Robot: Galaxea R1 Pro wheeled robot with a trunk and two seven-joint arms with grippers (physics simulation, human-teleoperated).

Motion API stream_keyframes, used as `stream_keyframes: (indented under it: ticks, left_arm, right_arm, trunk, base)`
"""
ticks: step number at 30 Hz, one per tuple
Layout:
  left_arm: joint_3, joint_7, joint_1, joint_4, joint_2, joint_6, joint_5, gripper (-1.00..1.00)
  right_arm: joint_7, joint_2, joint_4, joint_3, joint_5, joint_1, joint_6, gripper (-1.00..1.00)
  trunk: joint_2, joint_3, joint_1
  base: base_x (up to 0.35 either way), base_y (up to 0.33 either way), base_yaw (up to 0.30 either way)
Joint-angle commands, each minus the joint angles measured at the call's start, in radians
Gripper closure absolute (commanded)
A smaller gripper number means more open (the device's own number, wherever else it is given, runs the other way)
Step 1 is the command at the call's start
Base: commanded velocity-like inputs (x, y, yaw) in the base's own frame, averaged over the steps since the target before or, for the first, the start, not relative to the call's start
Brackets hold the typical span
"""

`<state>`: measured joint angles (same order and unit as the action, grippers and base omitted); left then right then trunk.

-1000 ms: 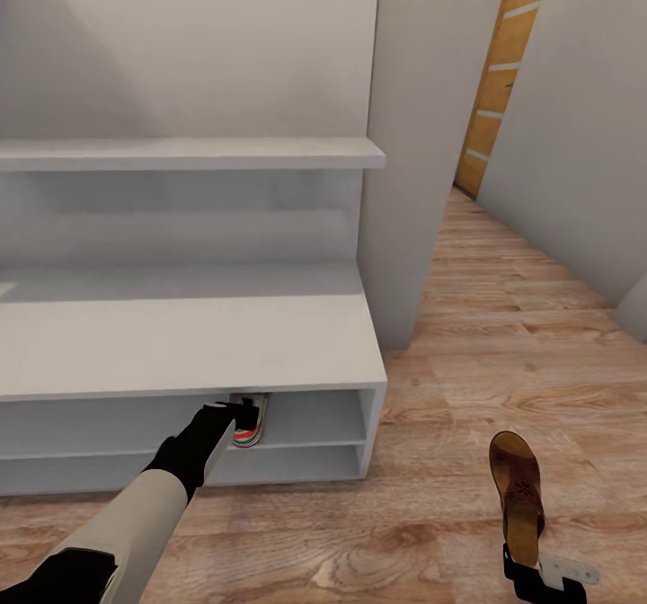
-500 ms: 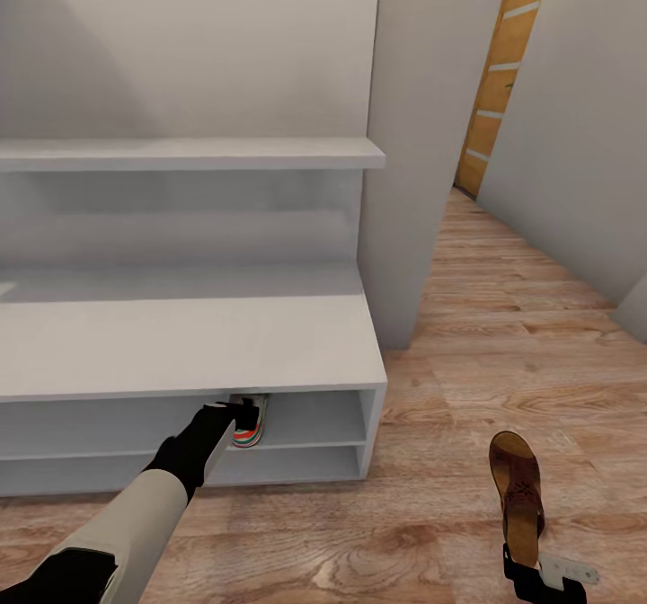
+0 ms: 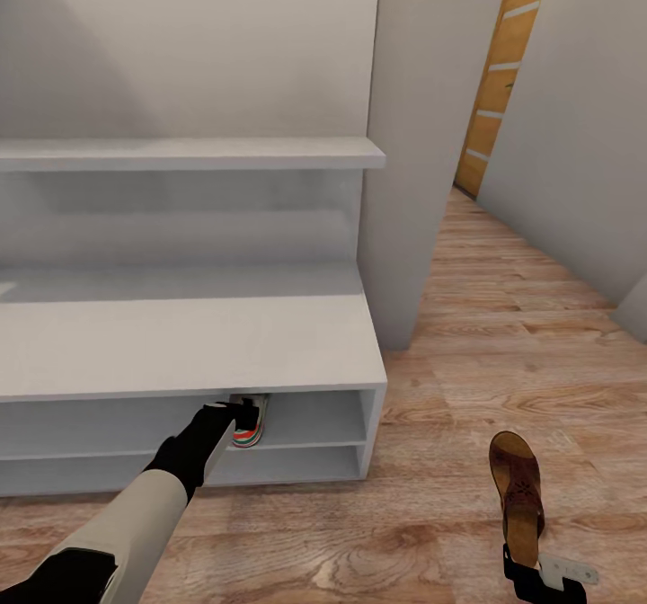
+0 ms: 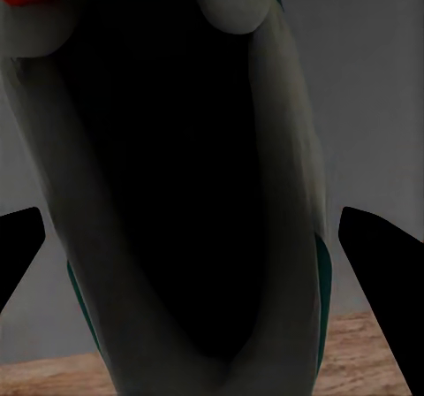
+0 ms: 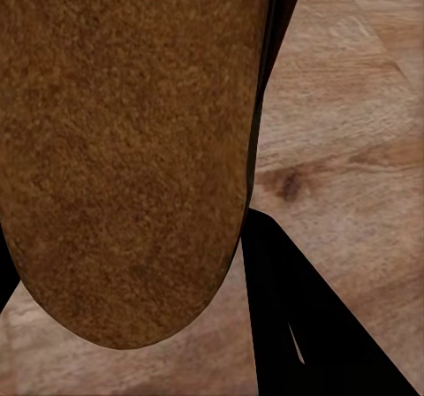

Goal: Pick up the two gym shoes and the two sandals from the corridor floor and place them onto the hallstand (shoe rack) in the corridor, making sure they are on the rack and not on the floor. Arrange them so the two gym shoes are next to each other and the two sandals are next to each other.

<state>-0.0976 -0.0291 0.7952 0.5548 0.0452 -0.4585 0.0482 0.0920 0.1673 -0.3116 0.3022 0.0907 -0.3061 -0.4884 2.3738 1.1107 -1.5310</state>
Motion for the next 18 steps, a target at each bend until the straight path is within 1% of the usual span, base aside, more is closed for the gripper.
stream_keyframes:
  ticks: [1,18]
  left_arm:
    - [-0.004,-0.004,-0.001,-0.001,-0.001,-0.006,0.008,-1.0]
    - [-0.004,-0.005,-0.001,0.001,-0.002,-0.002,0.009,-1.0]
  right_arm:
    - [0.005,0.0,0.001,0.003,0.006,-0.001,-0.002,1.0]
    - [0.005,0.0,0.001,0.003,0.006,-0.001,-0.002,1.0]
  trunk:
    - [0.0,0.001,0.0]
    - [0.0,0.001,0.0]
  base:
    - [0.0,0.0,0.0]
    - [0.0,0.0,0.0]
